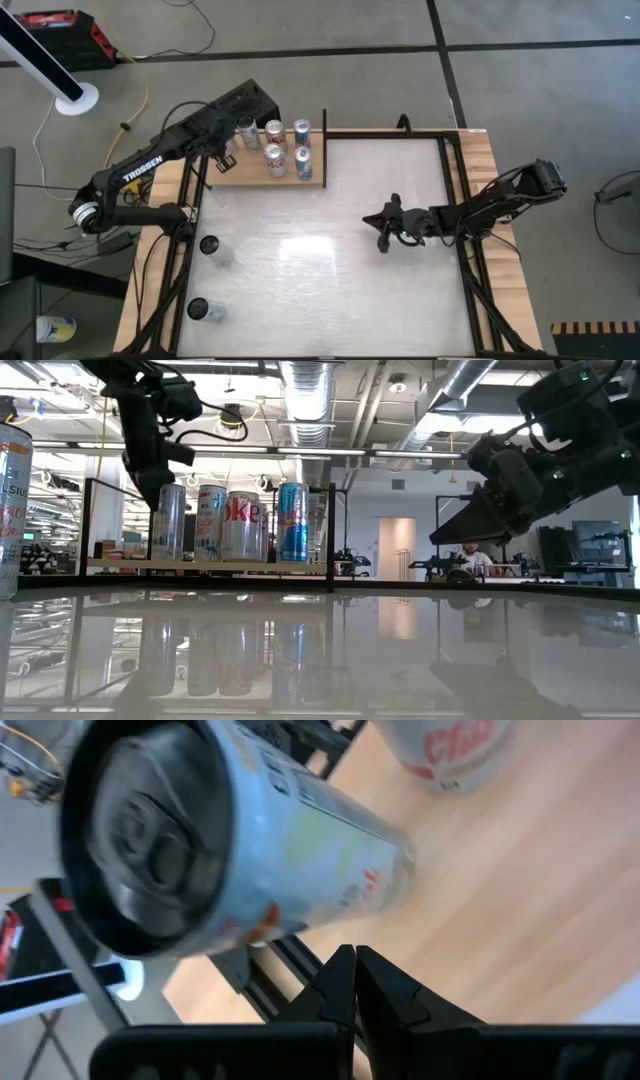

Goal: Place canned beverage on shelf
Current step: Put the top right white soda can on the shelf, then put the bottom white soda can on the shelf

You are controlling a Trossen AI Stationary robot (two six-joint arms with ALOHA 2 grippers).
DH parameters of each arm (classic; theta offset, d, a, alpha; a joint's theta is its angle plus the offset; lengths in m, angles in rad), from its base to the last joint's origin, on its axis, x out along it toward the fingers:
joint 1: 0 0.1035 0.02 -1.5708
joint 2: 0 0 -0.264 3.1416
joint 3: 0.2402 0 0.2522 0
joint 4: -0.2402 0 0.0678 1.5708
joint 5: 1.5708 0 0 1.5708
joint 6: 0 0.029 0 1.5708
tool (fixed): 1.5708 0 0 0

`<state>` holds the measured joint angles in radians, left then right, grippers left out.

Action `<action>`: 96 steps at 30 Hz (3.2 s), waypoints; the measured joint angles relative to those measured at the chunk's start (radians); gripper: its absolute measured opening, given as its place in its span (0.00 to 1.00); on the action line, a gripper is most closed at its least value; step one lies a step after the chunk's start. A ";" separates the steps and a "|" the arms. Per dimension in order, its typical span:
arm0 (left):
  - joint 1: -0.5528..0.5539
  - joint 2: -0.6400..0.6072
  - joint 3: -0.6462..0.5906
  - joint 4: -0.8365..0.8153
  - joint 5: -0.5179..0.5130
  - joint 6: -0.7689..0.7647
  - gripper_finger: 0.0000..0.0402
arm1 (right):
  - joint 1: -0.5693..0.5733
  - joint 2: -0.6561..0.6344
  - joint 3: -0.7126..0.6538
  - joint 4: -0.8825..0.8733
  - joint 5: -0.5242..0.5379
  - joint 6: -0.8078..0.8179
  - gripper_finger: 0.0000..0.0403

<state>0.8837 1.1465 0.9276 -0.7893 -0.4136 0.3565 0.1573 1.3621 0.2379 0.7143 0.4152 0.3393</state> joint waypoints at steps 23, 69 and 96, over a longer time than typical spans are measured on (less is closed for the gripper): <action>-0.377 -0.225 0.000 -0.187 0.287 -0.248 0.00 | -0.014 0.000 0.129 -0.011 -0.075 -0.035 0.07; -1.518 -0.261 0.002 0.205 0.745 -0.616 0.58 | 0.004 0.000 0.332 -0.154 0.035 -0.079 0.07; -1.819 -0.160 0.033 0.177 0.182 -0.705 0.58 | 0.045 0.000 0.332 -0.147 0.035 -0.015 0.07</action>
<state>-0.9354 0.9863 0.9607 -0.6120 -0.2313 -0.3489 0.2028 1.3624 0.5701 0.5669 0.4506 0.3244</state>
